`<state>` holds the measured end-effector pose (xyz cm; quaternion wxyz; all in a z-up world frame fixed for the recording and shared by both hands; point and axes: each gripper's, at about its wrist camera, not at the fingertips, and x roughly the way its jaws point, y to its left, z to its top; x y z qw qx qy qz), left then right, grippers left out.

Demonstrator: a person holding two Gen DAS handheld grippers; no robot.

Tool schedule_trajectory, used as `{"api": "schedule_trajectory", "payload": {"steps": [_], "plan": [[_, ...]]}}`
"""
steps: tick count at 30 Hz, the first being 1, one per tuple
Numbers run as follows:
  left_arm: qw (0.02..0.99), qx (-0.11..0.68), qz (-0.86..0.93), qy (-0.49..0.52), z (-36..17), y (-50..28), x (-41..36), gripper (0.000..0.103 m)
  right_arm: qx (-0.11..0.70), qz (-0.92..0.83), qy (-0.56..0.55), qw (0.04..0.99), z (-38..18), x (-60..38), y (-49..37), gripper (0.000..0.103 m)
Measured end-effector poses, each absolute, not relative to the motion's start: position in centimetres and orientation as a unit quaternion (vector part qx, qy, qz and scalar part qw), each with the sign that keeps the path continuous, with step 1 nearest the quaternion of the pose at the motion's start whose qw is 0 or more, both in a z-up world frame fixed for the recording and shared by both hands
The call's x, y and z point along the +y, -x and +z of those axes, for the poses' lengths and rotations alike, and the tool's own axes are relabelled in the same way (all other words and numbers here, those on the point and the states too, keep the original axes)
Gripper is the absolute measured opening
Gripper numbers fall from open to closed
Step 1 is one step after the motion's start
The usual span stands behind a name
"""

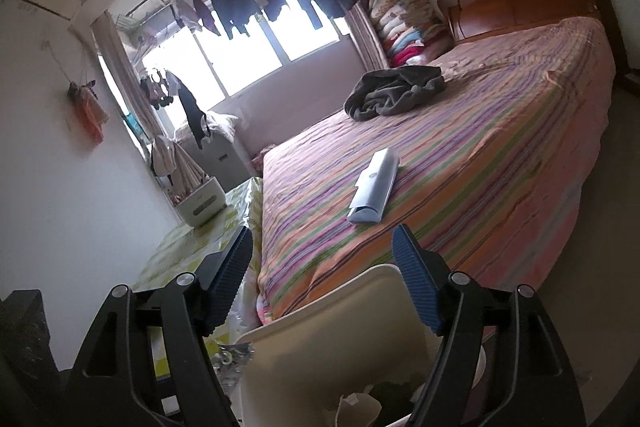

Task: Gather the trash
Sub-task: 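Carry both items to the white bin and release them inside, then move both tools back toward the remaining trash on the table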

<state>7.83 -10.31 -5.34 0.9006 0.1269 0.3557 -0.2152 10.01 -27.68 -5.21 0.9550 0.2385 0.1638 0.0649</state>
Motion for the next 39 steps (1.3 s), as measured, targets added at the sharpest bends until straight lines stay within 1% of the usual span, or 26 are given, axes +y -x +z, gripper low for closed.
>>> {"api": "schedule_trajectory", "payload": {"steps": [8,15,16,18,19,20,23,28,39], "plan": [[0.898,0.357,-0.215,-0.143,-5.8,-8.8,-11.9,0.035,0.164,0.063,-0.252,0.952,-5.5,-28.3,-10.0,0.072],[0.899,0.344,-0.213,-0.168,-5.8,-8.8,-13.1,0.036,0.163,0.063,-0.250,0.952,-5.4,-28.1,-10.0,0.072],[0.899,0.344,-0.212,-0.169,-5.8,-8.8,-13.2,0.037,0.163,0.062,-0.251,0.952,-5.5,-28.1,-10.1,0.072],[0.896,0.349,-0.209,-0.178,-5.9,-8.9,-13.4,0.052,0.163,0.062,-0.251,0.952,-5.5,-28.1,-10.1,0.072],[0.897,0.346,-0.204,-0.187,-5.9,-8.8,-13.5,0.064,0.162,0.062,-0.252,0.952,-5.5,-28.2,-10.1,0.072],[0.899,0.339,-0.202,-0.190,-5.8,-8.6,-13.5,0.069,0.163,0.063,-0.252,0.952,-5.5,-28.1,-10.1,0.072],[0.905,0.321,-0.196,-0.197,-5.4,-8.0,-13.1,0.076,0.164,0.065,-0.249,0.952,-5.5,-28.0,-10.1,0.072],[0.916,0.312,-0.177,-0.179,-4.4,-7.6,-10.7,0.076,0.168,0.072,-0.244,0.952,-5.3,-27.1,-10.2,0.072],[0.943,0.308,-0.080,-0.098,-3.5,-7.4,0.3,0.076,0.191,0.105,-0.217,0.951,-5.3,-22.9,-11.1,0.073]]}}
